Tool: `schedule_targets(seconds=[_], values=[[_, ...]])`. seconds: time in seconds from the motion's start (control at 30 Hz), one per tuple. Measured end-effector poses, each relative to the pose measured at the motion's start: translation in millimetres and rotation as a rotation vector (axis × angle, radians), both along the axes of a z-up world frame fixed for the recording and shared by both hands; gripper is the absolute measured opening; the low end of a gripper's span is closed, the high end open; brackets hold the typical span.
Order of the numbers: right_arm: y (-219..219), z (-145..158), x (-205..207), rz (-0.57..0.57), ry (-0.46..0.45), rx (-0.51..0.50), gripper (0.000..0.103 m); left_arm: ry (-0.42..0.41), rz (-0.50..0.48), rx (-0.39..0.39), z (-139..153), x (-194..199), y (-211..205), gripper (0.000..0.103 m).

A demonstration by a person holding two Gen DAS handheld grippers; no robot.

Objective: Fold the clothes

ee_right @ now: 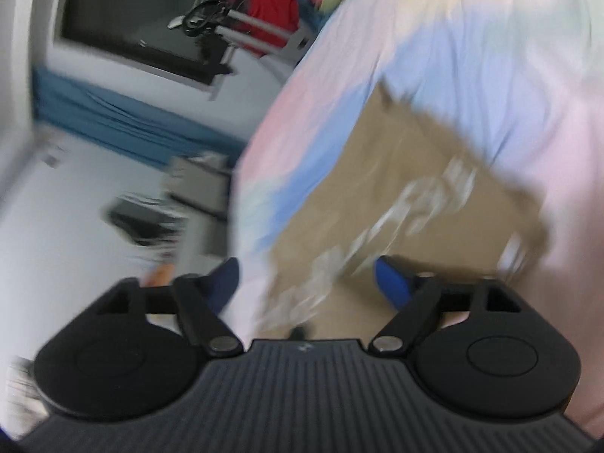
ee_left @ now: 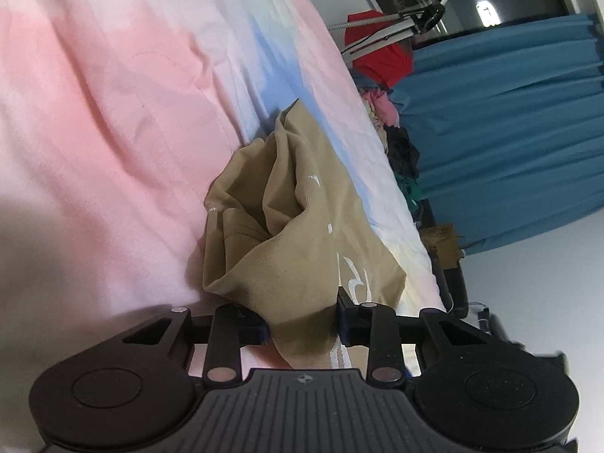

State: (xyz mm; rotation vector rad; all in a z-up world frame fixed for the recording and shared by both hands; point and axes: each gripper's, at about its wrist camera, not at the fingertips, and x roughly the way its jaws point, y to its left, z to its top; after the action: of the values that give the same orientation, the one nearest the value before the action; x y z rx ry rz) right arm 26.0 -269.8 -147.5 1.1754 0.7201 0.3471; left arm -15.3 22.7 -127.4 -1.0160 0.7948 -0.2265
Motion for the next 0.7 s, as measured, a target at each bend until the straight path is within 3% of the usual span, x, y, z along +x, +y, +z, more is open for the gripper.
schedule_targets(seconds=[0.13,0.23,0.5,0.57,0.7], values=[[16,-23,-7,0.072,0.132,0.185,0.084,-0.013,0.007,-0.015,-1,-10,8,0.031],[26,-43,-4,0.101,0.212,0.234,0.084,-0.041,0.016,-0.041,1,-10,10,0.027],[0,-57,-1,-0.141,0.243,0.133,0.082,-0.099,0.027,-0.103,3,-1,11,0.025],[-4,-56,0,-0.186,0.240,0.094,0.072,-0.103,0.020,-0.104,4,-5,15,0.024],[1,-42,5,-0.175,0.198,-0.033,0.049,-0.094,0.007,-0.117,5,-3,17,0.024]])
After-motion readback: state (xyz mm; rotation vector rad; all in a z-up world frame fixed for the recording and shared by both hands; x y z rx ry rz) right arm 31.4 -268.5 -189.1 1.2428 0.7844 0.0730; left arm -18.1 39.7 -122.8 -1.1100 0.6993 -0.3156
